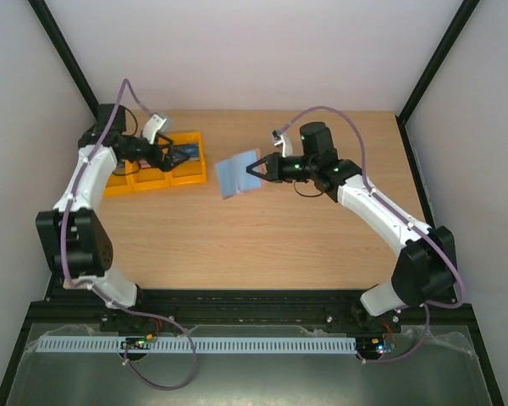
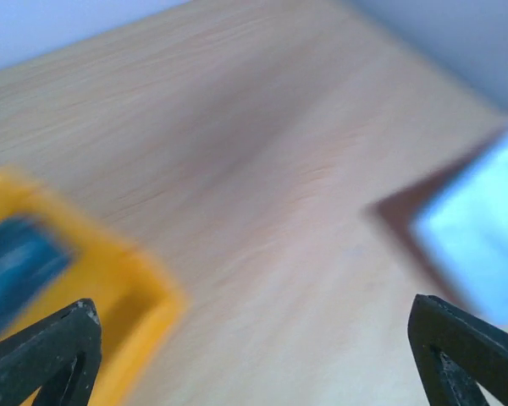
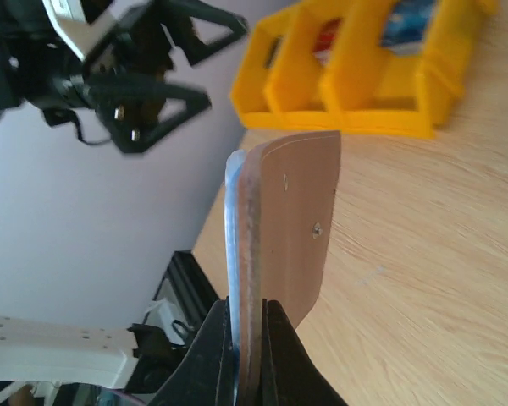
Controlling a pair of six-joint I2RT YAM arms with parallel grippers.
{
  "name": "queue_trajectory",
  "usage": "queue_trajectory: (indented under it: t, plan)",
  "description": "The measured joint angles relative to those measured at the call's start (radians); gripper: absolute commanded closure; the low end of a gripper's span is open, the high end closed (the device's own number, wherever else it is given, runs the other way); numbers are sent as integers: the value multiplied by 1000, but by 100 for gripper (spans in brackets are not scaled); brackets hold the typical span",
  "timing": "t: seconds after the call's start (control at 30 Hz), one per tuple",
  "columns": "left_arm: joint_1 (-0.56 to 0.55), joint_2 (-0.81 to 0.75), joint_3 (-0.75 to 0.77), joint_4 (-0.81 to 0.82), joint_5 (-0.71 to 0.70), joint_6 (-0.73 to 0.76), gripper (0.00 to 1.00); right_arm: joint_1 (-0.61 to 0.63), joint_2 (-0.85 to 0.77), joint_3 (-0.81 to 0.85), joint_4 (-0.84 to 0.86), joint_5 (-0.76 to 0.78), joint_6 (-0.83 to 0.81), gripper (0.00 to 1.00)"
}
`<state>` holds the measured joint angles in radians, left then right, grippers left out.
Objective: Take the credit cards out of the card holder
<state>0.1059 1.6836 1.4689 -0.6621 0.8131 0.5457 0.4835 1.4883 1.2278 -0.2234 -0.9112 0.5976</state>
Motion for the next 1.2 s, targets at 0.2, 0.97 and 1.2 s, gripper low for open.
queue_trajectory:
  t: [0.2,0.97,1.2]
  plan:
    - [-205,-257,-185,109,296,-165,0,35,-73,0,129,-60,-7,96]
    - [-359,-379,-325,530,454,-428,97,53,-146,118,0,-75,-327,72]
    - [-370,-380,-300,430,466,-246,97,101,-146,144,-89,-26,-418,71]
